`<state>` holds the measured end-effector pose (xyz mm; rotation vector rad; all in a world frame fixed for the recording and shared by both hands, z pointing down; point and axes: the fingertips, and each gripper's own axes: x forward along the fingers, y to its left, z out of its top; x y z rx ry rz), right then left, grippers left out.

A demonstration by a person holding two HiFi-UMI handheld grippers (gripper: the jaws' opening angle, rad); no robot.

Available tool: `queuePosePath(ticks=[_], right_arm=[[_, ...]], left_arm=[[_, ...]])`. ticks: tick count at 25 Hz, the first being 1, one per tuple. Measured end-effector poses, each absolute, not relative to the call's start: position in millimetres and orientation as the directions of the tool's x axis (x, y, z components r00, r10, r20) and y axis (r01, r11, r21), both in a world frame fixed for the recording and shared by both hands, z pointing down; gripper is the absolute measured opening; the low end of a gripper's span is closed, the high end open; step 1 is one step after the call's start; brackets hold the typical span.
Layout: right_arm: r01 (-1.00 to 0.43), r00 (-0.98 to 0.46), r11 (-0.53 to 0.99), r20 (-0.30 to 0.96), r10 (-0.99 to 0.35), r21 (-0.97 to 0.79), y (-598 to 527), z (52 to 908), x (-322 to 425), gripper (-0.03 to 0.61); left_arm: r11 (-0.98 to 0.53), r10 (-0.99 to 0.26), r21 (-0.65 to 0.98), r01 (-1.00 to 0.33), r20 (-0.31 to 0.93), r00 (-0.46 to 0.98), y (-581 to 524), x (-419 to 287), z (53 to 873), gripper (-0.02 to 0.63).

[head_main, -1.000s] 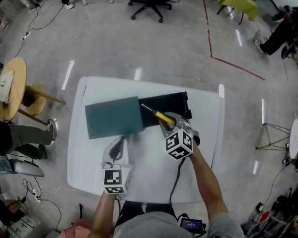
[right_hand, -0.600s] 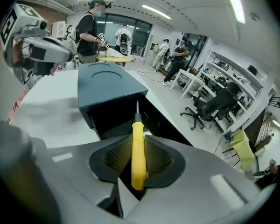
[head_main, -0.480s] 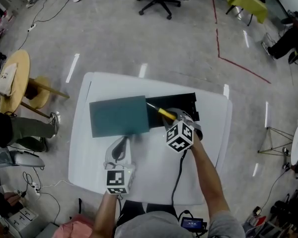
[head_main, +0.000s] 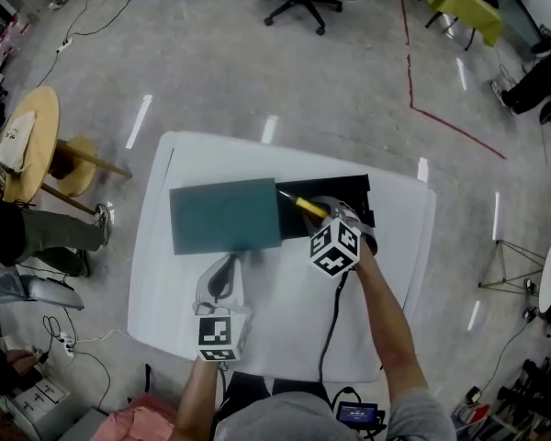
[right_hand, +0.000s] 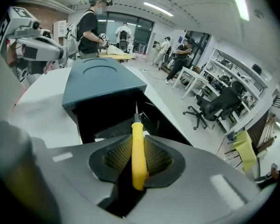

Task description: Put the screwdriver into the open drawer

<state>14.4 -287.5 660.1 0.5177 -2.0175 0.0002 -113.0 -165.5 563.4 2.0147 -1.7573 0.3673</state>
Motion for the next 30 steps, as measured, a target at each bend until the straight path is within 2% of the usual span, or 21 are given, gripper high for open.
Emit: queuePosePath(ticks=[12,19,30], right_arm=[[-0.366,-0.404,0.906,0.841,-0.359,0.212,-293.7,664.6,13.6,0.092],[-0.375,-0.44,0.908,0.827,-0.35,0.185,-289.1,661.1,3.3,0.156],[-0.414,-0.467,0.886,0.787,-0.403,0.209,-288.8,633.5,3.8,0.144]], left_arm=[[-0.083,-0.868,0.152,-0.985,0.474,0.146,-165.9,-115.2,565.3,0.012],[-0.076,-0.871,0.149,-0.986,0.472,0.139,-162.2,-120.4,565.2,0.011],[-0.082,-0.883,0.138,-0.987,0.45,0.136,-155.9,-125.0,553.0,0.011]])
